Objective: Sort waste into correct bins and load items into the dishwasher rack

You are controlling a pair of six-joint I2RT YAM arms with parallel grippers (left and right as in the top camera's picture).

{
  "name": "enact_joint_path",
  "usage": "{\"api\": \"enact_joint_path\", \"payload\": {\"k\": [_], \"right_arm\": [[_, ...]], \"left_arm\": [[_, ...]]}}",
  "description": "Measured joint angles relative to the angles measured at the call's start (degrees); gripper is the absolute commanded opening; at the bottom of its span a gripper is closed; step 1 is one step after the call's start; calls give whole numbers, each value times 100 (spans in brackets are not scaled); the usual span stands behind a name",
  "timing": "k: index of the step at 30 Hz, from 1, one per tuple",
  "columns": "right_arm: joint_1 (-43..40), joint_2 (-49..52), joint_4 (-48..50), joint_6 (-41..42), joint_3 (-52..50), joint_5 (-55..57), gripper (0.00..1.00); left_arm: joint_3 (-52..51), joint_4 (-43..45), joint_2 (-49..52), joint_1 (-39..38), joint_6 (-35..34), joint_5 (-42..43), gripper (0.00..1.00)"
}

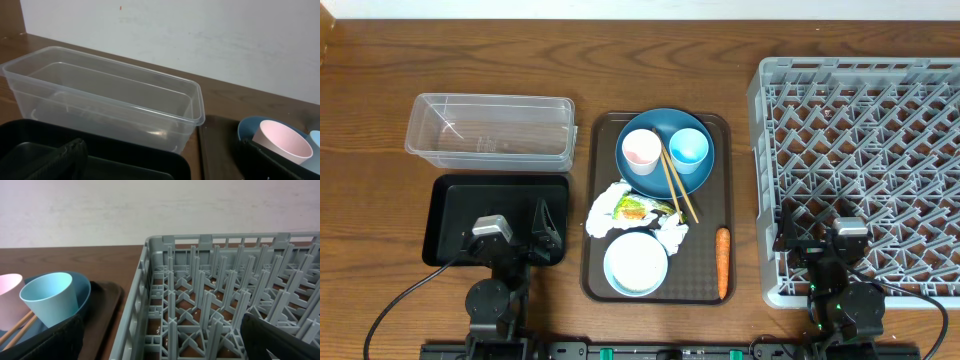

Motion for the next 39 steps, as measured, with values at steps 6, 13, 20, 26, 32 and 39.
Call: {"api": "enact_joint_path", "payload": {"k": [6,13,20,26,32,39], "right_arm": [[0,0,0,0,0,0,99],[0,0,0,0,0,0,99],[0,0,0,0,0,0,99],[0,2,-2,0,0,2,99],[0,7,2,0,0,4,99],[0,11,0,0,0,2,99]], "left_arm": [[0,-9,0,2,-114,122,98],[-24,175,2,26,-863,1086,98],[719,-750,66,26,-1185,2000,98],[2782,-2234,769,26,-1189,2229,98],[5038,-4336,2343,26,-1073,2557,98],[7270,-6537,4336,26,-933,2852,98]]}}
